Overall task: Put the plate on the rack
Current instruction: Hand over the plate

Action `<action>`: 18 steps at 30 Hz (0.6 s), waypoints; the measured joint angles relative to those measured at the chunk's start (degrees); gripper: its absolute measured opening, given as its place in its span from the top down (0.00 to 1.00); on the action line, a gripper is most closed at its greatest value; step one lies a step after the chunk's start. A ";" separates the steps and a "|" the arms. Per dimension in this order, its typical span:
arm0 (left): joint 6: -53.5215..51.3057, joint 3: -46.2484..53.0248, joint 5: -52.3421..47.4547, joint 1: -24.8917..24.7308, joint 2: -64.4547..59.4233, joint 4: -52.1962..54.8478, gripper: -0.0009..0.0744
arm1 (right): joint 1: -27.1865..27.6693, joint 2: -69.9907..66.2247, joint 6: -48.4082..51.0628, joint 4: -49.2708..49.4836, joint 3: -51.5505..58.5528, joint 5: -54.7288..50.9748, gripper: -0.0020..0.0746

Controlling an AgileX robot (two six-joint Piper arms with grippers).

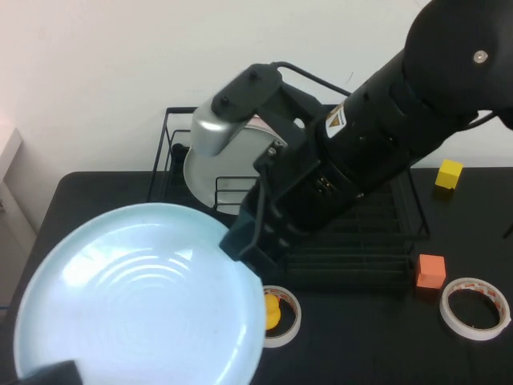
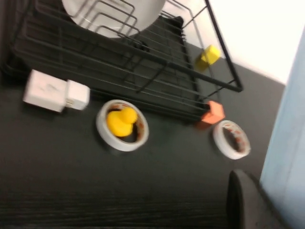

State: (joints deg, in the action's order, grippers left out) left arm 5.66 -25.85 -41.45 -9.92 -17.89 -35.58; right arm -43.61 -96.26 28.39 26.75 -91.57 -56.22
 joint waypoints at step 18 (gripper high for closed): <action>-9.07 -0.41 5.62 0.23 0.00 6.99 0.90 | 0.81 0.00 23.57 13.37 0.32 7.73 0.81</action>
State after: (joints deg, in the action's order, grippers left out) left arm -3.41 -26.26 -35.83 -9.70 -17.89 -28.60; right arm -42.80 -96.26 51.96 40.12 -91.25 -48.49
